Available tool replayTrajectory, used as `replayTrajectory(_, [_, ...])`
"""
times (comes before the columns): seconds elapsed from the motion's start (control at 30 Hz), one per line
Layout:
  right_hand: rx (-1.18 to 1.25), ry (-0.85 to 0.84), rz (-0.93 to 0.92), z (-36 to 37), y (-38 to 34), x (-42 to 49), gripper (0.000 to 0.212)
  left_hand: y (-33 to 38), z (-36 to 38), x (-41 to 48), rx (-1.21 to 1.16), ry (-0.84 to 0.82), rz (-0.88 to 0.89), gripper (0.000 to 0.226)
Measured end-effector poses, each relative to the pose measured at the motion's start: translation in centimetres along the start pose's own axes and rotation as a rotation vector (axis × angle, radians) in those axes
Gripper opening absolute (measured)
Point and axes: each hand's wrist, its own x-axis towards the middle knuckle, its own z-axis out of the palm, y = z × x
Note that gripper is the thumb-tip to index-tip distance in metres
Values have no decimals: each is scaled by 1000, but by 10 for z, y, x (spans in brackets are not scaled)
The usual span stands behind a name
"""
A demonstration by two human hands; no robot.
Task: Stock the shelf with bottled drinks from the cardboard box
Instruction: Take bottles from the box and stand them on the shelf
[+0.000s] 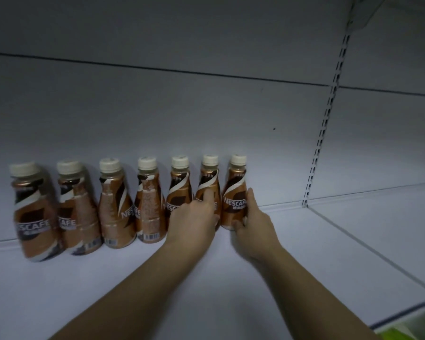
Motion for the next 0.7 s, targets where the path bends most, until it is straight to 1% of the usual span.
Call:
replayTrajectory(0.1, [-109,40,-5,0,-2,-1,86,1,-2,0,-31,4,-1,30])
replayTrajectory(0.17, [-111,45,8,-1,-5,-4,85,3,-3,-3,-30,-6,-8,30])
replayTrajectory(0.27, [-125,-19,35,-8,-9,-12,83,7,-10,-10,-49,-67,-10,29])
replayTrajectory(0.37, [-152,-39,80,-29,-11,-23,100,18,-20,-16,-91,-96,17,31])
replayTrajectory(0.47, [-240,52,-6,-68,-8,-40,97,41,-27,-17,-175,-72,119,29])
replayTrajectory(0.53, [-317,121,-46,-99,3,-55,92,62,-29,-14,-232,-93,183,38])
replayTrajectory(0.6, [-351,189,-25,-131,25,-77,87,89,-29,-11,-294,-134,255,53])
replayTrajectory(0.7, [-370,273,98,-177,70,-124,83,146,-20,-17,-378,-195,412,62])
